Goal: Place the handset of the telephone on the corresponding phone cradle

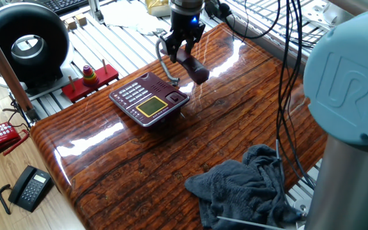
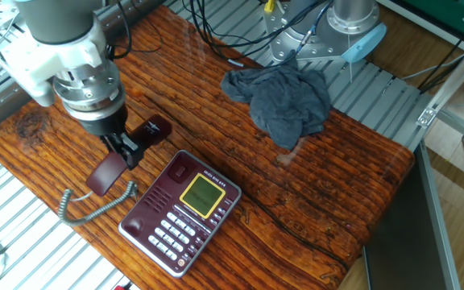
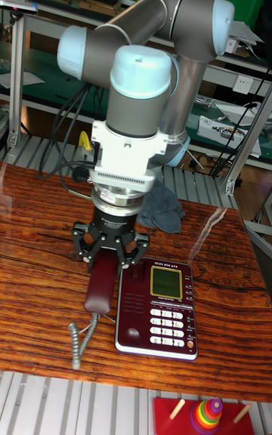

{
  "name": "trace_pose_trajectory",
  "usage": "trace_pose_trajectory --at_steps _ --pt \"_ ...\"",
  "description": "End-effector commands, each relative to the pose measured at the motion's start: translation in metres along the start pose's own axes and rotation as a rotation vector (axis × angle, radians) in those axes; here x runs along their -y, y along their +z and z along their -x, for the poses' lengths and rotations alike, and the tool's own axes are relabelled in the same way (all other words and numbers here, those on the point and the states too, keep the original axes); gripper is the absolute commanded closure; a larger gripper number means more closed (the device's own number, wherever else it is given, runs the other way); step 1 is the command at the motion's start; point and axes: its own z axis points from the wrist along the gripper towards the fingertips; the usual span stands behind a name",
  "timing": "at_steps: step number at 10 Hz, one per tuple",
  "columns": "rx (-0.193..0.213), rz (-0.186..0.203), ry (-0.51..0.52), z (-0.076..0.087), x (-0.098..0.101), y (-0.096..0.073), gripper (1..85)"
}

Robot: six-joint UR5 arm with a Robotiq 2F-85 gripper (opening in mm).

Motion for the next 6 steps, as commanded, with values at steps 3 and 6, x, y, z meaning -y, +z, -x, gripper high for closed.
trace_pose_trajectory --at_steps 3,6 --pt "-0.003 0.031 0.02 -0.001 -0.02 -0.004 61.0" --pt "0.0 0.038 0.026 0.002 -0.031 0.001 61.0"
